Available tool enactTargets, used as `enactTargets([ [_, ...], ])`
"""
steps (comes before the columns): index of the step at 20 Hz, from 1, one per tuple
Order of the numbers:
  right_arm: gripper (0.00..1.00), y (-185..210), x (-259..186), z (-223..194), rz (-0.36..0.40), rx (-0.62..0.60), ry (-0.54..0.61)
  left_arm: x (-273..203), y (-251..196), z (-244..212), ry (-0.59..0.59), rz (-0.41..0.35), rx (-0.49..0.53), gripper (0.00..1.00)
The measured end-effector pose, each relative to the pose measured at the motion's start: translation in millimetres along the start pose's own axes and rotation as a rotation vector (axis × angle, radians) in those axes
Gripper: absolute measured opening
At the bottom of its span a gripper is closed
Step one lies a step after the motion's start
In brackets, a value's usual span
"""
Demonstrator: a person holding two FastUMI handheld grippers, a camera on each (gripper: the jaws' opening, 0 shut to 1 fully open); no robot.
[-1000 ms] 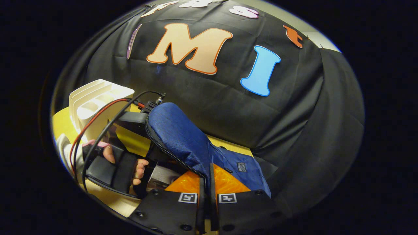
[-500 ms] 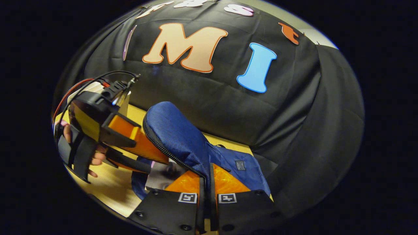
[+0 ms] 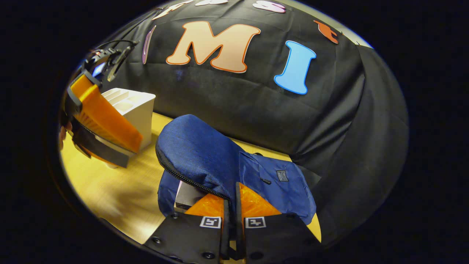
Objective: Open the schoolbag, grab two books from the bookshelf and put them into the schoolbag.
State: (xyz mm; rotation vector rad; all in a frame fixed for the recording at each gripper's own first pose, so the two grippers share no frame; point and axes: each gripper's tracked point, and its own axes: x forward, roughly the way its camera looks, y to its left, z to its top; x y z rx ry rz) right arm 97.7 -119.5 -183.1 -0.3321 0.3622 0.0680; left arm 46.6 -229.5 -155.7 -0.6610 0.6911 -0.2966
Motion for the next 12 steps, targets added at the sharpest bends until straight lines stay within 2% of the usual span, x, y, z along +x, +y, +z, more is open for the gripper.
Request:
enactTargets([
  [3,0.10,13,3,-14,0.021,0.030,0.039,-35,-7,16,-0.042,0.011,0.051,0.95],
  [4,0.22,18,3,-19,0.024,0.032,0.057,-44,-6,21,-0.064,0.019,0.069,0.95],
  [6,0.19,23,2,-30,0.030,0.023,0.091,-63,-6,32,-0.095,0.028,0.084,0.95],
  [8,0.37,28,-1,-37,0.023,0.012,0.111,-81,-5,42,-0.126,0.034,0.086,0.95],
  [9,0.39,32,-3,-38,0.029,0.015,0.116,-88,-4,47,-0.142,0.041,0.087,0.95],
  [12,0.69,41,-21,-43,0.060,0.052,0.137,-105,3,57,-0.172,0.057,0.101,0.95],
])
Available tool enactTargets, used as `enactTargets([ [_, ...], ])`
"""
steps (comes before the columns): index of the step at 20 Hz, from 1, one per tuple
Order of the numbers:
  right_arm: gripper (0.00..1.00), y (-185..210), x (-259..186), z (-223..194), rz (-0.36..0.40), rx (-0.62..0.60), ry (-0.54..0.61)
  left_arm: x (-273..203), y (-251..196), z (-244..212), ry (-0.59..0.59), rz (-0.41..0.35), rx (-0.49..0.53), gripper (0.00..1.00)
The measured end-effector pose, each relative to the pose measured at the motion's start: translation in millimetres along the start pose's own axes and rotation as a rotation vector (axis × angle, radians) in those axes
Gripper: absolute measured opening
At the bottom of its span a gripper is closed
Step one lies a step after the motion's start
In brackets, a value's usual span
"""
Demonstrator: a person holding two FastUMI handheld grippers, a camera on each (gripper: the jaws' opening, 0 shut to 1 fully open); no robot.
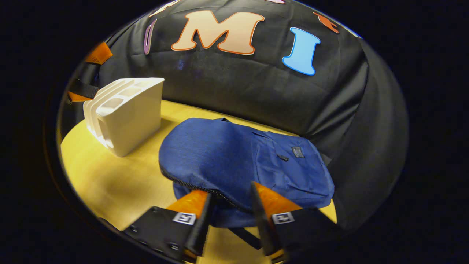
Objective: Open the schoolbag, grab two books from the bookshelf and put them into the schoolbag.
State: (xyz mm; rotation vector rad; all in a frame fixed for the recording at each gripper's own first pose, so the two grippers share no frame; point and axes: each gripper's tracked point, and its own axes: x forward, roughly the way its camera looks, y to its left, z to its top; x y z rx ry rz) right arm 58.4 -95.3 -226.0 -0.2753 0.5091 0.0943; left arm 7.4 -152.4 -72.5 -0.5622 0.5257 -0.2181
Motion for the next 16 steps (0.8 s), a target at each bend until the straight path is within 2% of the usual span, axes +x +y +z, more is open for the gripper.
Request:
enactTargets([
  [2,0.88,4,-14,-6,0.010,0.027,0.009,-12,9,5,-0.009,0.018,0.028,0.95],
  [5,0.96,28,-47,3,0.085,0.133,-0.012,-25,19,14,-0.031,0.058,0.072,0.95],
  [9,0.98,50,-82,42,0.126,0.268,-0.099,-39,39,27,-0.063,0.145,0.145,0.95],
  [11,0.96,53,-95,77,0.132,0.278,-0.168,-47,46,38,-0.099,0.200,0.211,0.95],
  [13,0.98,56,-105,115,0.139,0.271,-0.241,-57,53,56,-0.166,0.263,0.275,0.94],
  [16,0.96,53,-124,162,0.141,0.254,-0.359,-83,65,85,-0.264,0.380,0.378,0.95],
])
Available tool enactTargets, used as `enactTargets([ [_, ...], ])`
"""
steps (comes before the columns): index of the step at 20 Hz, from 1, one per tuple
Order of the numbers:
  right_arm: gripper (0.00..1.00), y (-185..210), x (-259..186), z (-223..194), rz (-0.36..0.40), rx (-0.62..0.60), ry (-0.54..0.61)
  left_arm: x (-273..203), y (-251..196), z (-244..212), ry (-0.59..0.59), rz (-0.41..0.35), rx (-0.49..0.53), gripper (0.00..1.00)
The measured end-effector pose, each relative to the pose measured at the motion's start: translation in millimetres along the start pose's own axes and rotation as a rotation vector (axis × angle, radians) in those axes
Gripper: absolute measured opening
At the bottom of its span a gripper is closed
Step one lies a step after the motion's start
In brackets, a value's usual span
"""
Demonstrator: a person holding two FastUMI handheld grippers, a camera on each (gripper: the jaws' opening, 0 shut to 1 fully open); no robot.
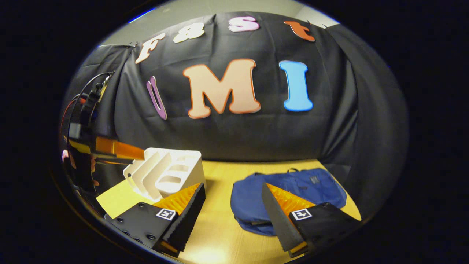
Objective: Open the schoolbag, grab two books from the bookshelf and put them into the schoolbag.
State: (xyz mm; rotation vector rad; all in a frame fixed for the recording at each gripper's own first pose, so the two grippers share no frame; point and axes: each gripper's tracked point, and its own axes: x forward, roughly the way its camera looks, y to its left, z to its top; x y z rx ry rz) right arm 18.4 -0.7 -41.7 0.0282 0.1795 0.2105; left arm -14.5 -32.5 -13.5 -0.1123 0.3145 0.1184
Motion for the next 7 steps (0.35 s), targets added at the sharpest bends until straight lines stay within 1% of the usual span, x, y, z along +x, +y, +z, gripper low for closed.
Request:
enactTargets([
  [1,0.99,4,0,10,0.006,-0.003,-0.030,-5,9,10,-0.034,0.033,0.034,0.94],
  [4,0.98,14,-4,35,0.012,0.003,-0.111,-18,27,28,-0.101,0.098,0.111,0.94],
  [7,0.96,20,-11,41,-0.003,0.013,-0.132,-25,33,35,-0.127,0.109,0.126,0.94],
])
